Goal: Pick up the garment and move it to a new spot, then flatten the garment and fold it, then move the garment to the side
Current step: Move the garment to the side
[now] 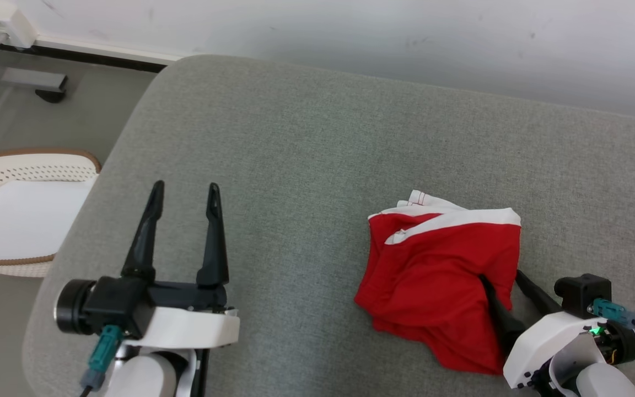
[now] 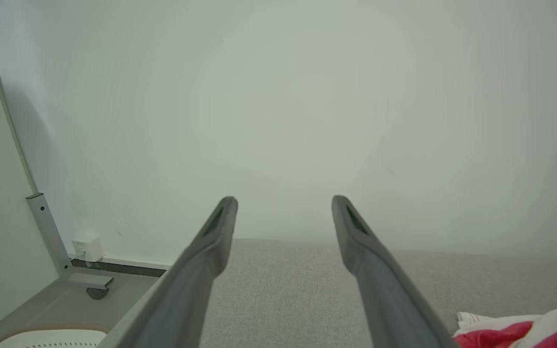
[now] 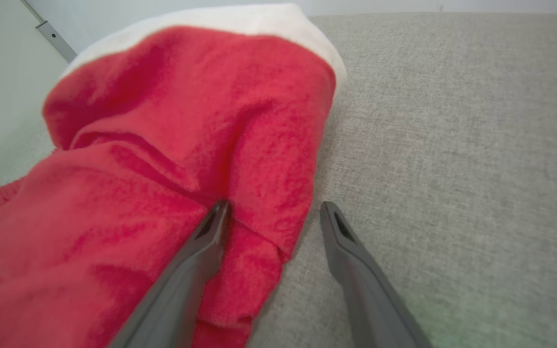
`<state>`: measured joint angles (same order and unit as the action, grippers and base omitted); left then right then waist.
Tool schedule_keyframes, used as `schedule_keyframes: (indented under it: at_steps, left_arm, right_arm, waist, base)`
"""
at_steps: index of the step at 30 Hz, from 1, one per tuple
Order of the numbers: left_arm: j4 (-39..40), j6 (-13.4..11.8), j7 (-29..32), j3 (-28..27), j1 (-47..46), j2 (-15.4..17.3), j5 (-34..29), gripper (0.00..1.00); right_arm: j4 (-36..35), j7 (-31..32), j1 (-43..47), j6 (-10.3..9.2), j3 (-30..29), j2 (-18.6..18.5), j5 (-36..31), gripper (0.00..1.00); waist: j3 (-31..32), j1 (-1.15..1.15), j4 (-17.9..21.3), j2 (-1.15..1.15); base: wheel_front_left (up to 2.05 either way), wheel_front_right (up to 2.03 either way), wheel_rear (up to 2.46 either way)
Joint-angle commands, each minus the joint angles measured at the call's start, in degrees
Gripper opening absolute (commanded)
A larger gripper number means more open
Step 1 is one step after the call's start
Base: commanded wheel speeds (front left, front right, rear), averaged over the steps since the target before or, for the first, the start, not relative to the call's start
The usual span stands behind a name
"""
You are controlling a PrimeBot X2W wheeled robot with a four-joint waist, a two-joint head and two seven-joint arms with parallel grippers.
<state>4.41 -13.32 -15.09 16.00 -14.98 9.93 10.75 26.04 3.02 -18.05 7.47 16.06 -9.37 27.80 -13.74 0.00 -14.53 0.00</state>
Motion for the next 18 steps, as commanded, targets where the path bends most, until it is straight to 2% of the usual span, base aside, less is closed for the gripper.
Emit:
schedule_keyframes:
  at_steps: [1,2,7,11,14,18]
  left_arm:
    - [-0.2,0.3,0.0,-0.4,0.5,-0.1,-0.8,1.00]
    - [-0.3,0.7,0.0,-0.6,0.6,-0.3,-1.2,1.00]
    - [-1.2,2.1,0.0,-1.8,1.2,-0.9,-2.4,1.00]
    - [-1.3,2.9,0.0,-2.8,1.8,-0.8,-3.5,1.00]
    - [-1.3,3.3,0.0,-3.5,2.5,-0.6,-4.0,1.00]
    - [-1.3,4.0,0.0,-4.1,3.3,-0.4,-4.0,1.00]
  right_arm:
    - [2.0,1.2,0.7,0.01,0.9,-0.2,0.5,0.19]
    - [2.5,1.0,0.4,0.01,1.2,-0.3,0.9,0.00]
    - [1.4,-2.8,-1.1,-0.08,2.1,-2.7,-0.4,0.00]
    - [-1.1,-4.8,-0.6,-0.08,1.6,-4.3,-3.5,0.00]
    - [-3.4,-4.6,0.5,-0.08,1.2,-5.1,-5.0,0.00]
    - [-6.6,-3.6,2.1,-0.07,0.9,-5.9,-6.0,0.00]
  waist:
    - [0.0,0.00,0.0,0.00]
    - [-0.1,0.00,0.0,0.00]
    - [0.1,0.00,0.6,0.00]
    - [0.6,0.00,3.1,0.00]
    - [0.8,0.00,6.7,0.00]
    - [0.8,0.00,13.8,0.00]
  base:
    - [0.00,0.00,0.00]
    - [0.00,0.00,0.00]
    - [0.00,0.00,0.00]
    - [0.00,0.00,0.00]
    - [0.00,0.00,0.00]
    - [0.00,0.00,0.00]
